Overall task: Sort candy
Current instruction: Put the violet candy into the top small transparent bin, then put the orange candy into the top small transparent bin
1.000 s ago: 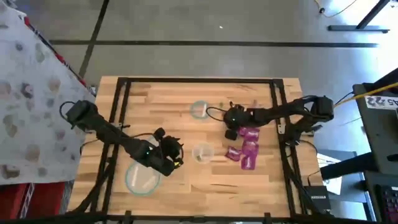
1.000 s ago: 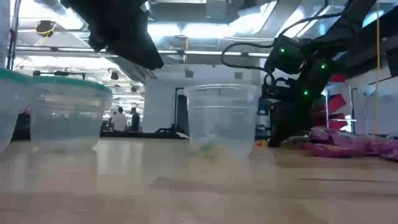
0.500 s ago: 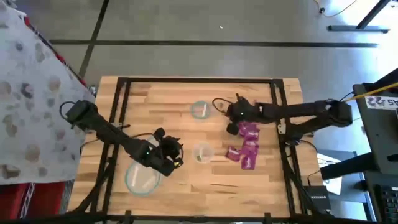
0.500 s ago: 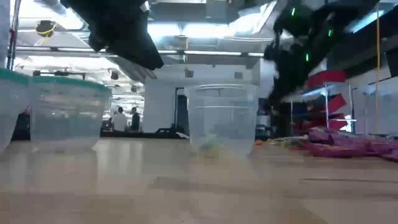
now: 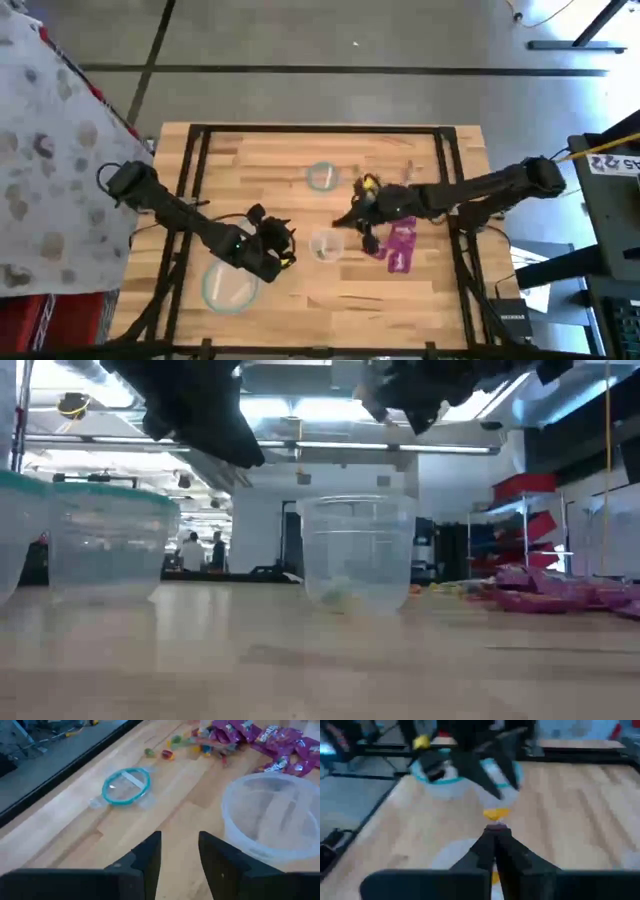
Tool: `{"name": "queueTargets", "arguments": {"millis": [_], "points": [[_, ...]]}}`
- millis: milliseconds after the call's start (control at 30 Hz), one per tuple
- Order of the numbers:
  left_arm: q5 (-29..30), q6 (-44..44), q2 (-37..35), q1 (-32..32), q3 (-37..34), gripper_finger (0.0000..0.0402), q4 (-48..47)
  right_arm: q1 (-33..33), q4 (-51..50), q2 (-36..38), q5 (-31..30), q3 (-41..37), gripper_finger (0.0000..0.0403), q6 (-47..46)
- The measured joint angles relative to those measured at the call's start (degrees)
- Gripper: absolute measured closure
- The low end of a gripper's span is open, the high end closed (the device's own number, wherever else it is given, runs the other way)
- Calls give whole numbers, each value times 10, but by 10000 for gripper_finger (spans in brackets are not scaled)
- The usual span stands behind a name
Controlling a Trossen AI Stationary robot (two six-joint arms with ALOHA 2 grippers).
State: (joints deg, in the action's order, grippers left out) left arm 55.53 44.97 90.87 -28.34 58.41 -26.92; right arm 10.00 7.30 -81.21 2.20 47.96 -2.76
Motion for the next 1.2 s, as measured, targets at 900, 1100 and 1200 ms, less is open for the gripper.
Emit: {"name": "queueTargets", "arguments": {"millis": [900,1100,1200], "points": [[0,-4,0,-1,0,287,5,16,-174,-48,-163,66,199,23],[0,-4,0,1,0,287,5,1,-281,23,-310,88,204,57],[0,-4,0,3,0,287,6,-41,-321,46,-310,87,204,59]]}}
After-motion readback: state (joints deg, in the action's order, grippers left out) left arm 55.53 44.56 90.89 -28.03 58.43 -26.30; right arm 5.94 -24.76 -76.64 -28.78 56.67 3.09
